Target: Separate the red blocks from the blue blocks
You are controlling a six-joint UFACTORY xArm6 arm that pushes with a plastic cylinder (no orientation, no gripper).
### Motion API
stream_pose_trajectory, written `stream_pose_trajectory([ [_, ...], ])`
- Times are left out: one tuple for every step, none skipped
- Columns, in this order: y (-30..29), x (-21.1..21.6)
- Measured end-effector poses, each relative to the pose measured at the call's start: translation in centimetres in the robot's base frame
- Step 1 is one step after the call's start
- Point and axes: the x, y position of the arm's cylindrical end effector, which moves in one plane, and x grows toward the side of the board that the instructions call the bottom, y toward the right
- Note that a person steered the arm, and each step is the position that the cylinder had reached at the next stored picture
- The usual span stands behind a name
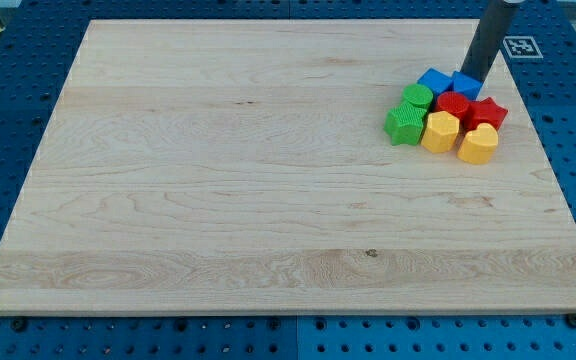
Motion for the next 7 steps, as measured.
stream_pose_trajectory([
  [0.1, 0.0],
  [2.5, 0.0],
  [4.6, 0.4],
  [4.6, 2.6],
  [4.6, 2.8],
  [4.4, 3.9],
  [2.1, 3.7],
])
